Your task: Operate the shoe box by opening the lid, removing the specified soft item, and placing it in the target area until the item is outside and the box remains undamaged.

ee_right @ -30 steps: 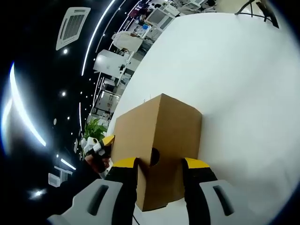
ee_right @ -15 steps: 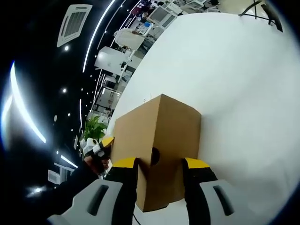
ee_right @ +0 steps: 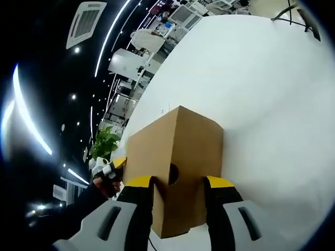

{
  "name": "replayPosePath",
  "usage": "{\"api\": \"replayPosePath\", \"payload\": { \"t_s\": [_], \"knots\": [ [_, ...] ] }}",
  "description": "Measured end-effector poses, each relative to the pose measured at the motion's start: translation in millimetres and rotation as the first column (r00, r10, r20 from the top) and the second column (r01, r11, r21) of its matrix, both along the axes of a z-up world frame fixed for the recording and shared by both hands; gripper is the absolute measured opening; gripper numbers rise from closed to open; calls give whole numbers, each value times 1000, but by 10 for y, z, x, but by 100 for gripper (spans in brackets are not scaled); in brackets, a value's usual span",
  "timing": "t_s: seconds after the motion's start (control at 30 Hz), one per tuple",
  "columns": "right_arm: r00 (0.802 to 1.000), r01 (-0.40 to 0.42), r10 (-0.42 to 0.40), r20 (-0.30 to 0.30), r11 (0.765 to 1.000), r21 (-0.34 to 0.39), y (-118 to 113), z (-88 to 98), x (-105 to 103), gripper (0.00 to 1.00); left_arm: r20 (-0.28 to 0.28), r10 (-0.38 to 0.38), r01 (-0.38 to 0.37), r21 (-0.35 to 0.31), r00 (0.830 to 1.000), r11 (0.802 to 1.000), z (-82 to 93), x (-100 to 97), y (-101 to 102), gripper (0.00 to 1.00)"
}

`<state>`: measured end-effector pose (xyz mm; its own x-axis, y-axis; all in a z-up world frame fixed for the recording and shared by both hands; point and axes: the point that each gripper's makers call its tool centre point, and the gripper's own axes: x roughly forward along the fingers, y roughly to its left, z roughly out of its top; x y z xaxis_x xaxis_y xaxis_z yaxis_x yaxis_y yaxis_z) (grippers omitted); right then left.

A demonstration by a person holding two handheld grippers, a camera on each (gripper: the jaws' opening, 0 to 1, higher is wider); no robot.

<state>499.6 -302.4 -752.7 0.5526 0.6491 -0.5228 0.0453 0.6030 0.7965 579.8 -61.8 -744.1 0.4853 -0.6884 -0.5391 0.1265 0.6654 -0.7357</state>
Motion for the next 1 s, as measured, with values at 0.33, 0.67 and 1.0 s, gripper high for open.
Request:
{"api": "replayPosePath", "payload": {
  "t_s": [0.33, 0.67, 1.0],
  "knots": [
    [1000, -16, 16, 4, 1000, -10, -19, -8, 1, 36, 1, 11, -11, -3, 1000, 1000, -14, -187, 51, 37],
    [1000, -21, 21, 8, 1000, -21, -22, 8, -24, 35, -8, 23, -23, 3, 1000, 1000, 2, -383, 57, 36],
    [999, -41, 41, 2, 999, -20, -49, -1, -9, 34, -11, 45, -45, 0, 999, 999, 19, -684, 53, 36]
  ]
}}
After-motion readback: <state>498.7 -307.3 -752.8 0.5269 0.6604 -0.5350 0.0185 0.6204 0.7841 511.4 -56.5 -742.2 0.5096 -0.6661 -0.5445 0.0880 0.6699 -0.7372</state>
